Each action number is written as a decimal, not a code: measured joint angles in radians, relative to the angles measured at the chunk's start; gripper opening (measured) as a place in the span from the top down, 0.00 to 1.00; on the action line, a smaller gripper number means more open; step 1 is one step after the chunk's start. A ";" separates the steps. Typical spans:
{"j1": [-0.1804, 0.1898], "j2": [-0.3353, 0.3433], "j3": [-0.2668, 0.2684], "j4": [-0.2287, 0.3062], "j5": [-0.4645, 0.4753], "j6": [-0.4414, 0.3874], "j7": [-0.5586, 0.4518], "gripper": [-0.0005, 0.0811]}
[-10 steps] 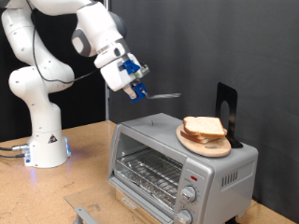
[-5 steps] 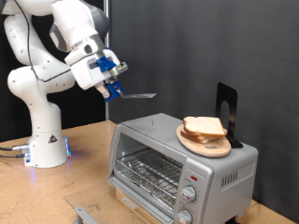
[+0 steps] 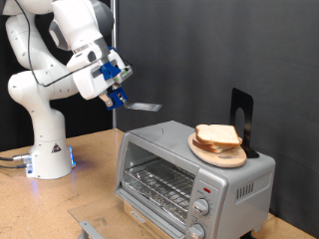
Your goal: Make a piece of toast with the oven
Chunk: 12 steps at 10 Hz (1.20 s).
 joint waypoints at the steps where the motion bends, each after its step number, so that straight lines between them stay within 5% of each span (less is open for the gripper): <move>1: -0.015 0.038 -0.002 0.022 -0.007 -0.010 0.010 0.46; 4: -0.042 0.159 -0.003 0.087 -0.021 0.043 0.018 0.46; 12: -0.025 0.408 0.084 0.214 -0.002 0.189 0.030 0.46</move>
